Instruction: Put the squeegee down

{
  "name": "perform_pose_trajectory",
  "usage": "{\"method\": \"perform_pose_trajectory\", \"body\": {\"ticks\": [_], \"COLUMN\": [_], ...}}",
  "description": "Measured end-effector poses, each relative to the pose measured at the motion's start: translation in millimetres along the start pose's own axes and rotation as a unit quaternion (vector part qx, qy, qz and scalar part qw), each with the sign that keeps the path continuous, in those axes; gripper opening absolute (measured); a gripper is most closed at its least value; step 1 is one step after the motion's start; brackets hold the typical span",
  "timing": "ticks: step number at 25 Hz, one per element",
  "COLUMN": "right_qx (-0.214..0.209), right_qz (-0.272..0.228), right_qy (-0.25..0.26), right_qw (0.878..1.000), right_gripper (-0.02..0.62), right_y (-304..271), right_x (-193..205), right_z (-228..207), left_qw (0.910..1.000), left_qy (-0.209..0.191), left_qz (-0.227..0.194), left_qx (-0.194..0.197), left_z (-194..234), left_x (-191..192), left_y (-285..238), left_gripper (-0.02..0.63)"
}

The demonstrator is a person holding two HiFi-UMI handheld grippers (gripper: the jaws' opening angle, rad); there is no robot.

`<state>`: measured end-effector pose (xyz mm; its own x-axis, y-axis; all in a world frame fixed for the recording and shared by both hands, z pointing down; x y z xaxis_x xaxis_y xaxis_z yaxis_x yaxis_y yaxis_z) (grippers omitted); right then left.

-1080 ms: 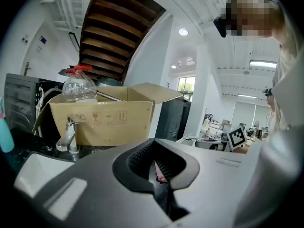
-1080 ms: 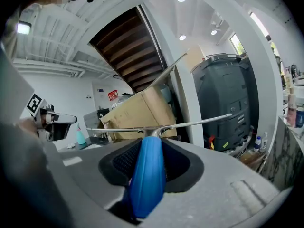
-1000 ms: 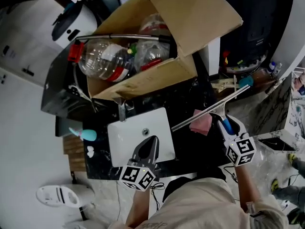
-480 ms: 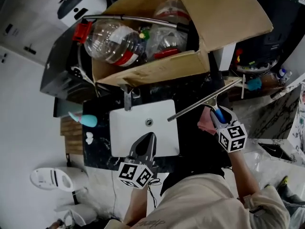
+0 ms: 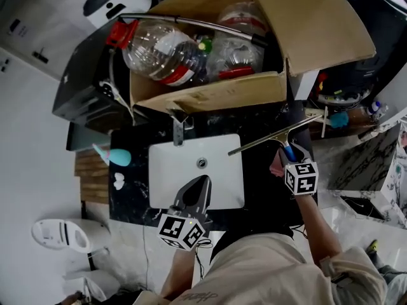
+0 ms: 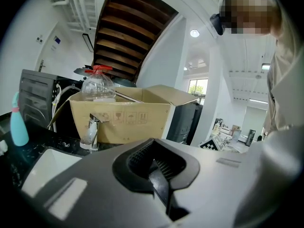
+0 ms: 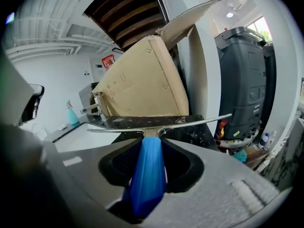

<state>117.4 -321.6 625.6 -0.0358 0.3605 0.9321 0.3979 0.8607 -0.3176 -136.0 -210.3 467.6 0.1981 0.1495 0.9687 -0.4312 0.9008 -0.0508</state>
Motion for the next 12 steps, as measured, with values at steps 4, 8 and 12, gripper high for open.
{"method": "perform_pose_trajectory", "body": {"ticks": [4,8,12], "right_qx": [0.015,0.034,0.041], "right_qz": [0.032,0.060,0.066], "right_qy": [-0.012,-0.010,-0.003], "right_qw": [0.999,0.998,0.997], "right_gripper": [0.132,0.132,0.133], "right_y": [-6.7,-13.3,-13.7], "right_x": [14.9,29.6,35.9], "right_z": [-4.4,-8.6,-8.9], "left_qw": [0.9999,0.9996,0.9992], "left_qy": [0.008,0.011,0.017], "left_qz": [-0.006,-0.013,-0.021], "left_qx": [0.009,0.023,0.031], "left_z": [7.3,8.2,12.4], "left_x": [8.7,4.8,2.1], "left_y": [0.1,-7.1,-11.1], "left_gripper": [0.015,0.014,0.014]}}
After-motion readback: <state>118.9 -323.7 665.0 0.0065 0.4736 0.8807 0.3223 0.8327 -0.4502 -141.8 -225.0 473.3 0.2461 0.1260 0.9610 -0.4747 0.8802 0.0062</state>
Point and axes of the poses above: the fingertips, and each gripper's own axes: y backward along the fingers, z to its left, x out of its underside, the point moved 2 cm from there along y, backward along the fingers, and after that the axes turned 13 degrees about -z, right-handed, at the moved point
